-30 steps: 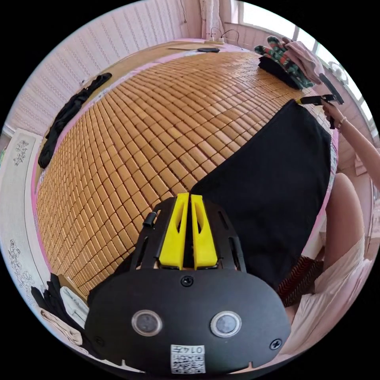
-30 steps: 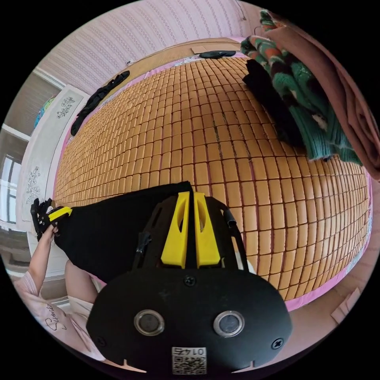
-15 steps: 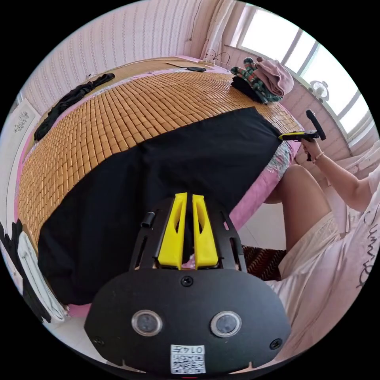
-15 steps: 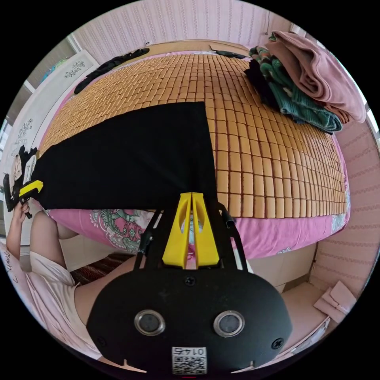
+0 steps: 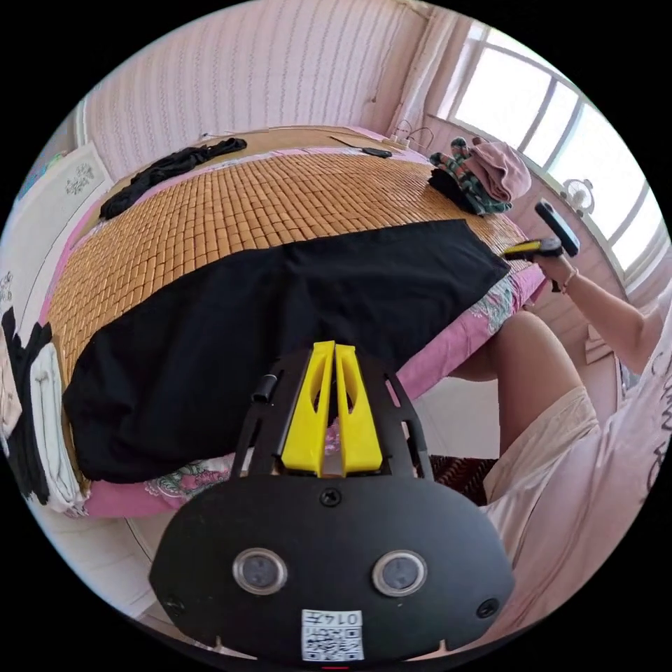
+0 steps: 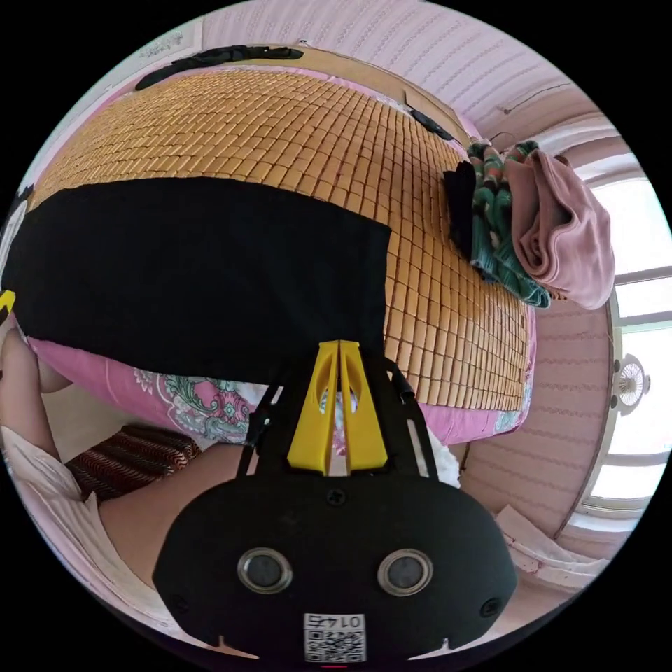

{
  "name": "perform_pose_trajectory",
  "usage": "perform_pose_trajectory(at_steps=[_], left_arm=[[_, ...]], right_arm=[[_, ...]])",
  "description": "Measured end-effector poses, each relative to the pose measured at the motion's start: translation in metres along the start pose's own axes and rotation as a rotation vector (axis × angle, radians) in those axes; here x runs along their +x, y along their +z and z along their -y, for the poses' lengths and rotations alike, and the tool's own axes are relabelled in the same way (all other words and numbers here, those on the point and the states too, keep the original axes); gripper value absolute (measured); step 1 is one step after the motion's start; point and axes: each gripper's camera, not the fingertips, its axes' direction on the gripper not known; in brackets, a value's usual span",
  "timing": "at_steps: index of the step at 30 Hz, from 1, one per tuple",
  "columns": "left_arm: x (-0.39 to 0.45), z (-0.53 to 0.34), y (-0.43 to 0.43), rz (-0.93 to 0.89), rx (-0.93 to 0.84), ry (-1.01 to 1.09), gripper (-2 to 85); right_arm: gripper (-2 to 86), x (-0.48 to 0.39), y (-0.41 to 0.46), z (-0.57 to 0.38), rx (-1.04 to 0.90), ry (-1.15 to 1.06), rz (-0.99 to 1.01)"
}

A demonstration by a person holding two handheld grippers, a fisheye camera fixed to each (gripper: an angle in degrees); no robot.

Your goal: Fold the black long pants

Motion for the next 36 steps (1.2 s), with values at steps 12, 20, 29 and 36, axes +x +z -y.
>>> perform_pose_trajectory(at_steps=[12,20,29,36], left_arm=[[0.034,-0.027,0.056,-0.065,-0.041,-0.003,-1.0],[0.019,-0.032,0.014,-0.051,0.116,0.007,-1.0],[-0.031,-0.033,-0.004,-0.075,0.103,-0.127,-0.4],[-0.202,-0.124,-0.124,0.355,0.304,-0.602,6.6]], right_arm=[[-0.4,-0.317,-0.097,0.203,0.096,-0.636,0.37],[-0.4,-0.361,-0.131,0.254,0.014,-0.711,0.27],[-0.4,-0.385,-0.145,0.281,-0.062,-0.753,0.254],[0.1,-0.415,-0.207,0.28,0.251,-0.771,0.457]])
